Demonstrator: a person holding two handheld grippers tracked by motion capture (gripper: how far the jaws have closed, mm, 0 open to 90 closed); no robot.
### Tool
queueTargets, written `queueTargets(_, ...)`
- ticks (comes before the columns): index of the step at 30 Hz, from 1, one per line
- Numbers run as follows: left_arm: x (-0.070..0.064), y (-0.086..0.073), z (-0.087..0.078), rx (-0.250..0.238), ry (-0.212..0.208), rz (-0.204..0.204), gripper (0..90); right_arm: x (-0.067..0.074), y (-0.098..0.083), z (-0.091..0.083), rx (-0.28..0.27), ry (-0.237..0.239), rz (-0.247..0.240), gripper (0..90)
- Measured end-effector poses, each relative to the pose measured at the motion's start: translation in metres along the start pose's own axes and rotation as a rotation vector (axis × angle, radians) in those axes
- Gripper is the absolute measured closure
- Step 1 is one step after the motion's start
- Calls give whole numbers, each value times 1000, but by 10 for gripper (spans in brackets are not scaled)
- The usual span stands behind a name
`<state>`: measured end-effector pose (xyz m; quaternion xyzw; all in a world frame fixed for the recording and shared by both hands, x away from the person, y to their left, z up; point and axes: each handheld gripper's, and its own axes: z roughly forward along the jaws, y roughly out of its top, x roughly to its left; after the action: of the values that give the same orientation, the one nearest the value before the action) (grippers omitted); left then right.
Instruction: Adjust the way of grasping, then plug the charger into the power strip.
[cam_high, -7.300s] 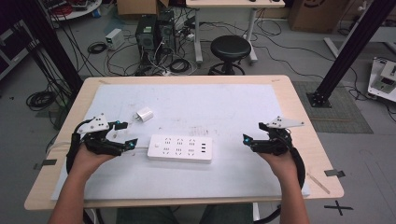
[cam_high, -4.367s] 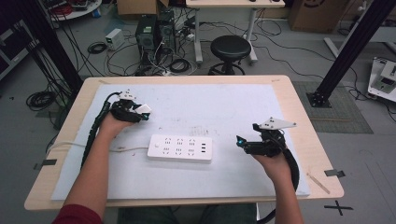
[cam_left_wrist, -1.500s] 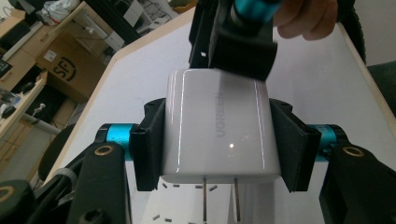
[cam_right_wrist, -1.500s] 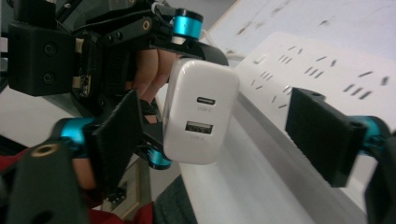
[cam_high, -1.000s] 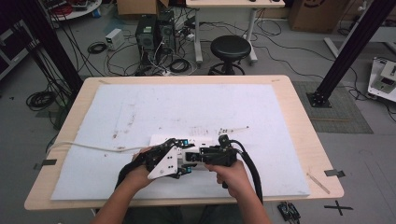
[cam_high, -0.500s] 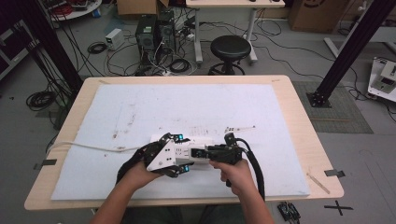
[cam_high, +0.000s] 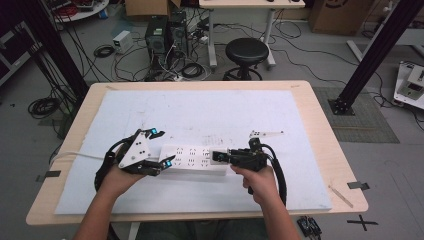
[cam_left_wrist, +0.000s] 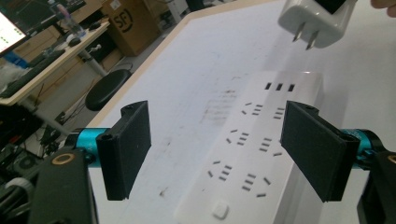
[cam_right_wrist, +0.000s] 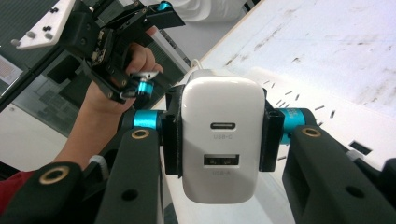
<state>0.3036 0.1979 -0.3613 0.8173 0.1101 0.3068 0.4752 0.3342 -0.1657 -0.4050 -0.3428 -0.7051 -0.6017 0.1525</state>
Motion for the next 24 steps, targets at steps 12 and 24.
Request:
queueTargets(12,11,-10,-14,45,41,-40,244,1,8,5,-44,-73,-111,631)
queueTargets(24,20,-21,-18,63,59,-66,244,5,16,16,-63,-264,-387,631)
